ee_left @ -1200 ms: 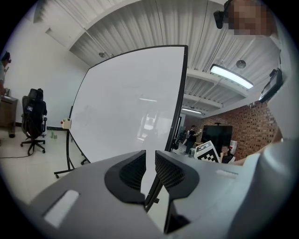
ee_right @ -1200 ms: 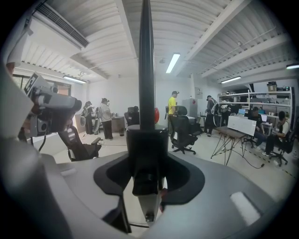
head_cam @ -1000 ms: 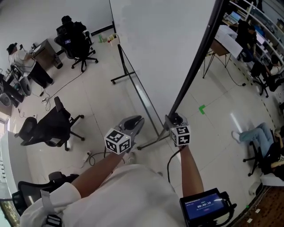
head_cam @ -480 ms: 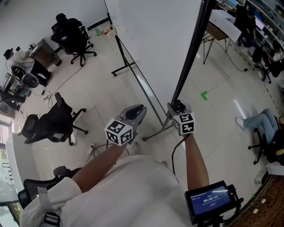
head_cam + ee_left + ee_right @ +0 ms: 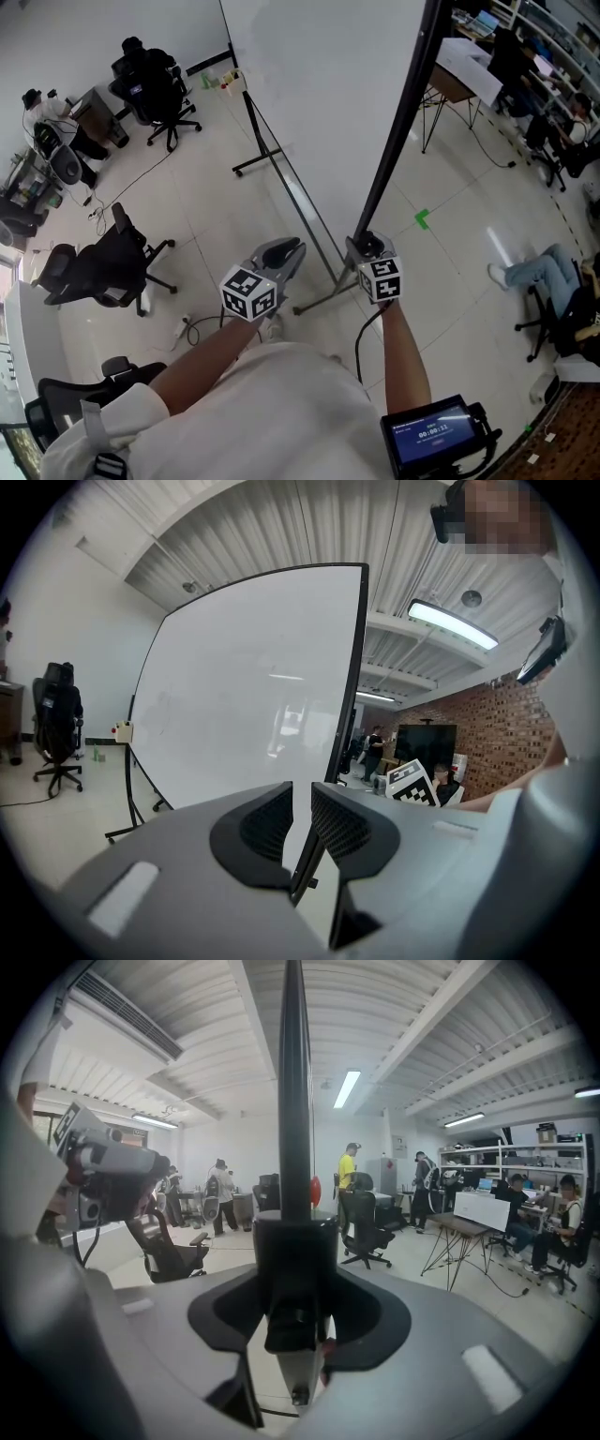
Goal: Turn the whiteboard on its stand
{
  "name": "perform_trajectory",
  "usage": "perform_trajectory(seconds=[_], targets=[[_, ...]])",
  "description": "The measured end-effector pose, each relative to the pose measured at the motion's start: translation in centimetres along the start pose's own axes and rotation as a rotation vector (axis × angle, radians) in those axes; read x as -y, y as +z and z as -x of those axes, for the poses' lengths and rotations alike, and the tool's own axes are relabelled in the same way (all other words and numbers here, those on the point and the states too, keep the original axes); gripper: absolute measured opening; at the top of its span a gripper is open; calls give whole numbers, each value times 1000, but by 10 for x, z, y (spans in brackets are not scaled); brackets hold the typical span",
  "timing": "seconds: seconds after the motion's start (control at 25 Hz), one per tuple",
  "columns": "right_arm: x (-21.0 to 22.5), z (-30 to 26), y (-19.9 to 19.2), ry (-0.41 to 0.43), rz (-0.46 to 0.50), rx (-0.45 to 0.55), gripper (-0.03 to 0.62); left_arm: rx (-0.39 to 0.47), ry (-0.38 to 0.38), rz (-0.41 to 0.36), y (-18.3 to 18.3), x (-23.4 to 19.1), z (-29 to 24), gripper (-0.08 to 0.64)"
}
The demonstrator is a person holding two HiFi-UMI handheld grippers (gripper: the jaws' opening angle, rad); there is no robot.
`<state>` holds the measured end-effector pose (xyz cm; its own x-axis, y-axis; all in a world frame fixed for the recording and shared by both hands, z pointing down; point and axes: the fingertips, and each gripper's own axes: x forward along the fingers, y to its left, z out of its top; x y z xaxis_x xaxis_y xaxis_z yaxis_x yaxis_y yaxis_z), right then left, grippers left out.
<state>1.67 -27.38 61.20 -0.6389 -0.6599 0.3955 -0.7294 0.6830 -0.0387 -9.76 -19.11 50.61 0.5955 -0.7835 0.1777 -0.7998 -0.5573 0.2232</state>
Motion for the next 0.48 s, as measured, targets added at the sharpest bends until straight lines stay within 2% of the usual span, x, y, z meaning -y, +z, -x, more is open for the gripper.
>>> perform_trajectory(seconds=[0.48], targets=[[7,26,-14,18,5,5,187,12,0,-8,-5,23,-5,66]])
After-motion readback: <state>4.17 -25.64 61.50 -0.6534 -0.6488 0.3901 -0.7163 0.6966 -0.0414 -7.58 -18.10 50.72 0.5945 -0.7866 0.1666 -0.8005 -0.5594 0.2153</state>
